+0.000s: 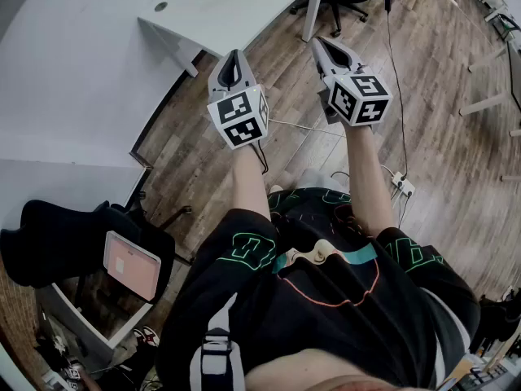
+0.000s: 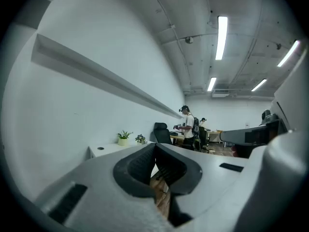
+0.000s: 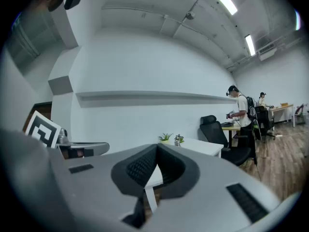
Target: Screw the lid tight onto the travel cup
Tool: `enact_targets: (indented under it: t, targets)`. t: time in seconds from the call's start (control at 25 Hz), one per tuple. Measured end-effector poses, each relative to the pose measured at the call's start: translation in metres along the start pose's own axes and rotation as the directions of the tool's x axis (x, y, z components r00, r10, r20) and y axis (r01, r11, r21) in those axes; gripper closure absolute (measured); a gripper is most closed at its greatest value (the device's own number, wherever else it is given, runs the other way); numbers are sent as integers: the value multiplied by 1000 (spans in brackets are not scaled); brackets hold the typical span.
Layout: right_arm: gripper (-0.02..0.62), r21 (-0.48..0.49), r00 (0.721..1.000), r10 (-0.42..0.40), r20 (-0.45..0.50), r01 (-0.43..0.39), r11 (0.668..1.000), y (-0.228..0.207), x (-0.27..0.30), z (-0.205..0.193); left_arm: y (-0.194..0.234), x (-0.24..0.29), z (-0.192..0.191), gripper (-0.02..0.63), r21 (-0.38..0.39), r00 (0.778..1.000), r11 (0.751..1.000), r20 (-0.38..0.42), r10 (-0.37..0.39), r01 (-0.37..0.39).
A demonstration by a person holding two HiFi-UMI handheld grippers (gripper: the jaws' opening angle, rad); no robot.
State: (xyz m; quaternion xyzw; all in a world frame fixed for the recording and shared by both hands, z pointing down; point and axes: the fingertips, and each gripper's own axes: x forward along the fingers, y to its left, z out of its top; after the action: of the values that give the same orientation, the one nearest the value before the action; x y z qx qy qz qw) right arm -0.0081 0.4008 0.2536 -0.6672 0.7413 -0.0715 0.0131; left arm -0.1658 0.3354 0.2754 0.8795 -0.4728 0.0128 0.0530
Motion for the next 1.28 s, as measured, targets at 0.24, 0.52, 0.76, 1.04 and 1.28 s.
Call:
enact_targets:
  t: [0.24, 0.52, 0.76, 1.04, 1.28]
  targets:
    - [591, 30, 999, -47, 3, 47, 998, -9, 6, -3, -1, 5, -6, 601, 8, 1000, 1000, -9, -29, 29]
    - [591, 18, 999, -26, -21, 27, 999, -5, 20, -7, 13, 12, -9, 601, -6, 1000, 1000, -16, -22, 22]
    - [591, 49, 999, -3, -46, 5, 999, -13, 38, -22, 21, 26, -26, 601, -10, 998, 1000, -57, -3, 2]
    - [591, 116, 995, 57, -77, -48, 992, -40, 95, -46, 35, 74, -53, 601, -5, 992, 999, -120, 39, -40]
    - [591, 159, 982, 151, -113, -132, 978, -79, 153, -66, 25, 147, -79, 601, -11, 980, 998, -189, 54, -57]
